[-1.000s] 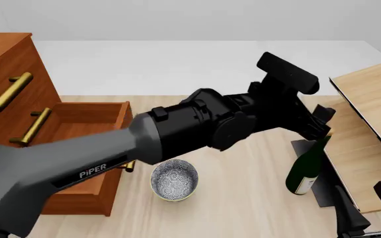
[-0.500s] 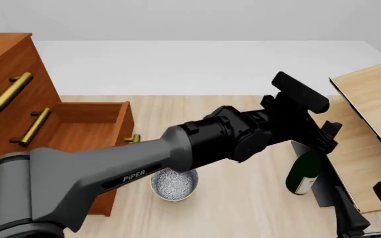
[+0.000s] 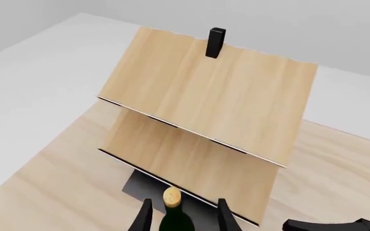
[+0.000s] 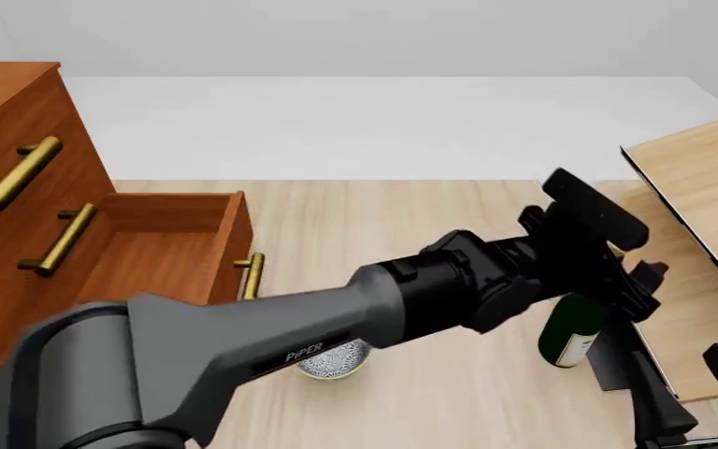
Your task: Put the wine bottle in the bottom drawer of the cabinet.
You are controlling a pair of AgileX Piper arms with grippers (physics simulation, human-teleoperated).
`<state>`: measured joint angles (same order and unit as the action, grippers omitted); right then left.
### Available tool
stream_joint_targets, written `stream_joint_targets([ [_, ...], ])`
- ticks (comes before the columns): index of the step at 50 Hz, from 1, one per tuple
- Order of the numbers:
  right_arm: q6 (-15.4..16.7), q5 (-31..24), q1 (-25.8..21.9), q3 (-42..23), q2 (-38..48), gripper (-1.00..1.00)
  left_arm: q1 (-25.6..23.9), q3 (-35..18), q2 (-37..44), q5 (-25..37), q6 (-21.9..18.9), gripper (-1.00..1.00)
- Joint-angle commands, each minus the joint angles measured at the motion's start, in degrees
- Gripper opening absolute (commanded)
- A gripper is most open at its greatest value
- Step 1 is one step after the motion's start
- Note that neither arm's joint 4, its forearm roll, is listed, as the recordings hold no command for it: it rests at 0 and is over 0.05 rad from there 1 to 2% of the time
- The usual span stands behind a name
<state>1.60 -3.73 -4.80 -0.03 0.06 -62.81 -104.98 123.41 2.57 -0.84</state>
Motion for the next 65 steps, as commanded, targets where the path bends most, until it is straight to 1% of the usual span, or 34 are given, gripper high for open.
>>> stream_joint_targets([
  [1,-0.28,-0.11,0.02,0.0,0.0,1.0,-0.09,-2.56,2.94,-0.19,-0.45,1.0],
  [8,-0.34,-0.15,0.08,0.0,0.0,1.0,-0.07,-3.12,4.34,-0.92,-0.77,1.0],
  [17,-0.53,-0.24,0.22,0.01,0.01,1.0,0.36,-5.11,6.4,-0.17,-0.86,1.0],
  [28,-0.51,-0.2,0.2,0.01,0.0,1.0,0.8,-3.92,7.39,-1.11,-0.82,1.0],
  [37,-0.37,-0.24,0.16,0.01,-0.01,1.0,0.12,-1.55,7.94,-2.76,-1.01,1.0],
  [38,-0.51,-0.19,0.2,0.01,-0.02,1.0,0.09,-1.53,8.01,-2.71,-0.21,1.0],
  [47,-0.38,-0.3,0.19,0.01,-0.01,1.0,0.72,-2.58,9.34,-2.48,-0.17,1.0],
  [48,-0.53,-0.32,0.26,0.01,-0.01,1.0,0.89,-2.79,9.53,-2.38,-0.73,1.0],
  [53,-0.36,-0.32,0.24,0.01,0.01,1.0,1.32,-3.13,9.57,-2.22,-0.31,1.0],
  [56,-0.39,-0.28,0.19,0.01,0.01,1.0,1.08,-2.45,9.3,-2.48,-0.13,1.0],
  [57,-0.39,-0.28,0.19,0.01,0.01,1.0,1.14,-2.35,9.26,-2.6,-0.29,-1.0],
  [65,-0.38,-0.38,-0.02,0.01,-0.02,1.0,1.64,-2.27,9.15,-2.69,-0.28,-1.0],
])
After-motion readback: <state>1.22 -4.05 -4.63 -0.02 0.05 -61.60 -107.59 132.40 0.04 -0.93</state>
